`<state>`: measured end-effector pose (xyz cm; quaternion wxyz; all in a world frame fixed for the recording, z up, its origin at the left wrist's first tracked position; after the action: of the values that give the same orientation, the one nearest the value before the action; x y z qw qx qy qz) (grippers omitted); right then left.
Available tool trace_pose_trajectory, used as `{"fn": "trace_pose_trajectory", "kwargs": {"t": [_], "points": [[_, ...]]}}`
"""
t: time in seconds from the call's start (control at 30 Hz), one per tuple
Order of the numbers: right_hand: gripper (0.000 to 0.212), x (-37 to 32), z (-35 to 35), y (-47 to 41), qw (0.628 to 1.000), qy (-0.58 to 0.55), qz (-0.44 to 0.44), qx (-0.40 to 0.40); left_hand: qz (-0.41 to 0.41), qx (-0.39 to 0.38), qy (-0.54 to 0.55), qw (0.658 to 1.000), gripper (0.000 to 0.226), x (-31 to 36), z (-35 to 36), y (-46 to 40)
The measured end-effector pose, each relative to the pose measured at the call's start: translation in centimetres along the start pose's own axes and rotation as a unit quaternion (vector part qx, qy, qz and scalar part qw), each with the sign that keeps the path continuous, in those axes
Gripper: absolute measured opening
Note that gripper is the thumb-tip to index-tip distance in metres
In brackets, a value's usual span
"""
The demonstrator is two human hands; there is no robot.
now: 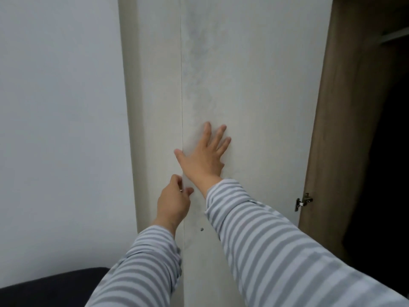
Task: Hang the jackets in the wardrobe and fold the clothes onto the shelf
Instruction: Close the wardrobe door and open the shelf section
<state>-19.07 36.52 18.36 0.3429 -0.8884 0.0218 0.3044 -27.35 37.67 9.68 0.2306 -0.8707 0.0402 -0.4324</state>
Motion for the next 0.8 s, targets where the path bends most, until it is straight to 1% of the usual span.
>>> {"fn": "trace_pose_trajectory", "kwargs": {"t": [0.1,0.17,0.37,0.53,0.6,0.7,0.77,0.8], "points": [[0.102,-0.7,-0.9,0.8,0.999,0.0,0.035,0.001,0.012,-0.002,0.016,1.0,0.012,0.4,-0.4,2.1],[0.101,-0.9,-1.9,1.9,0.999,-0.012,0.047,0.006,0.021,-0.008,0.025,0.999,0.016,0.8,-0.7,4.0],[0.092,-0.2,-6.4,6.6,0.998,-0.039,0.039,0.001,0.049,-0.003,0.037,0.998,0.018,3.6,-1.1,10.4],[0.086,1.6,-13.4,11.2,1.0,0.0,0.019,0.005,0.065,-0.005,0.065,0.996,0.018,7.6,0.0,17.3],[0.077,2.7,-16.4,13.0,1.0,0.003,0.016,0.015,0.067,-0.016,0.074,0.995,0.019,9.4,0.7,19.9],[0.056,5.0,-21.1,15.9,1.0,-0.005,0.023,0.014,0.084,-0.034,0.071,0.993,0.018,12.6,2.2,23.5],[0.051,6.9,-24.2,17.8,1.0,-0.004,0.027,0.006,0.094,-0.053,0.065,0.992,0.016,15.1,3.2,26.1],[0.049,8.1,-25.7,18.6,0.999,0.018,0.025,0.007,0.092,-0.065,0.064,0.992,0.02,16.2,3.5,27.3]]}}
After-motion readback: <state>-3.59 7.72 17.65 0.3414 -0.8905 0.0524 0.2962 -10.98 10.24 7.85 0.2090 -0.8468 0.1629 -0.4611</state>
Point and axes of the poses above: each hand's wrist, its own y-axis away from the middle knuckle, its own z-axis out of the palm, x = y × z, the point moved 3 cm from there along -y, towards the middle knuckle, and after that the axes turned 4 degrees about -z, right-handed, at the moved point
